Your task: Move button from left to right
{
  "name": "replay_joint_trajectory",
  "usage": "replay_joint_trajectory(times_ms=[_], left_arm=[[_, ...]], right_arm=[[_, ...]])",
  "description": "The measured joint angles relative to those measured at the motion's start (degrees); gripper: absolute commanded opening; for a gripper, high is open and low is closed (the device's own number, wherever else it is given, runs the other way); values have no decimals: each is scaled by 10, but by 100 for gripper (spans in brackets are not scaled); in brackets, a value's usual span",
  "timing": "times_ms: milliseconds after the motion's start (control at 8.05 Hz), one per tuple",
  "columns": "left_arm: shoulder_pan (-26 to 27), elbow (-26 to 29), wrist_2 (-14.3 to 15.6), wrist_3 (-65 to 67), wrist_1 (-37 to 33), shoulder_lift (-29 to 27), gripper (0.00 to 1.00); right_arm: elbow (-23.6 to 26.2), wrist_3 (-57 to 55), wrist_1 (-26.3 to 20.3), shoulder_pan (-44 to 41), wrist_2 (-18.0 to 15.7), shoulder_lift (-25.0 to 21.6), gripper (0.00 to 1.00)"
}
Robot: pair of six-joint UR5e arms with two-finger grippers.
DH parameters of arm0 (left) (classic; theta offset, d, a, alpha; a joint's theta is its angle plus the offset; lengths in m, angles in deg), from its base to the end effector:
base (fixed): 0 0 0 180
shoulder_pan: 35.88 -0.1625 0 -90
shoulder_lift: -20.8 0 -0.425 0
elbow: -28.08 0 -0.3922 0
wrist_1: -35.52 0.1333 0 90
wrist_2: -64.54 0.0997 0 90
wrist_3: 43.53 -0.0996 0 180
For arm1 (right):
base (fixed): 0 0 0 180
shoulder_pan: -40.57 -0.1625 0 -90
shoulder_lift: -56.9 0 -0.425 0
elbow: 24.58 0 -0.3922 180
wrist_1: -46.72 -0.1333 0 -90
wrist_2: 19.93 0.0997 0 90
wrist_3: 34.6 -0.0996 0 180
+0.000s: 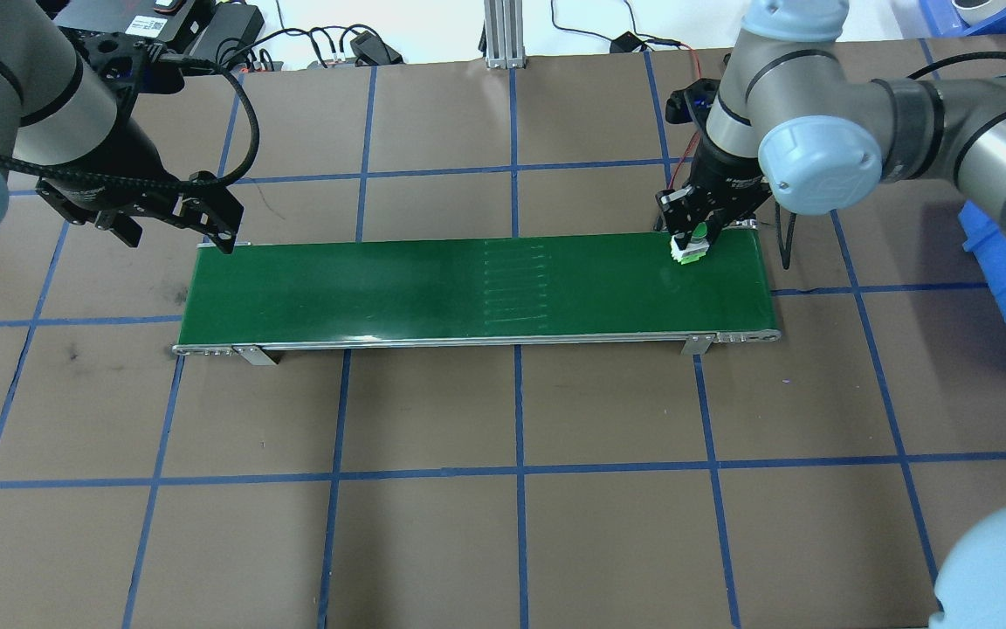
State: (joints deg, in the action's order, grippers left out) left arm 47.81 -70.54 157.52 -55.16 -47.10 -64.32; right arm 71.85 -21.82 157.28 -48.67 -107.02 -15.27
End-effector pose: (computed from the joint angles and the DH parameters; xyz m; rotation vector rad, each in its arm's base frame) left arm -0.0767 -0.4723 0.4674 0.1404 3.0760 -0.0842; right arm 0.1306 -0.5826 0.3002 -0.3202 3.0656 0.0896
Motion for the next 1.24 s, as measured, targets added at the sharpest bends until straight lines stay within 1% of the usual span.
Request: replay_joint_trajectory(times_ms=[248,373,497,621,745,993,1242], left_arm=[[0,-2,1,0,-2,3,100],[-1,-3,1,-1,-1,2,100],[-1,-4,0,0,0,-3,100],[-2,-5,-1,1,2,-6,100],[-2,-4,-1,1,4,-6,100],[-1,-4,-2,0,8,11,100],[0,-5,-3,-1,7,43,100]], right_arm=[[-10,21,-9,44,-12,-29,0],[-13,64,-14,89,-17,-47,0],[-17,132,-20,153,-20,-65,0],[-24,227,-27,223,-21,-79,0],[-36,323,-30,274,-24,-86,0],[-59,513,-29,361,-31,-82,0],[-67,661,-17,429,-30,-63,0]])
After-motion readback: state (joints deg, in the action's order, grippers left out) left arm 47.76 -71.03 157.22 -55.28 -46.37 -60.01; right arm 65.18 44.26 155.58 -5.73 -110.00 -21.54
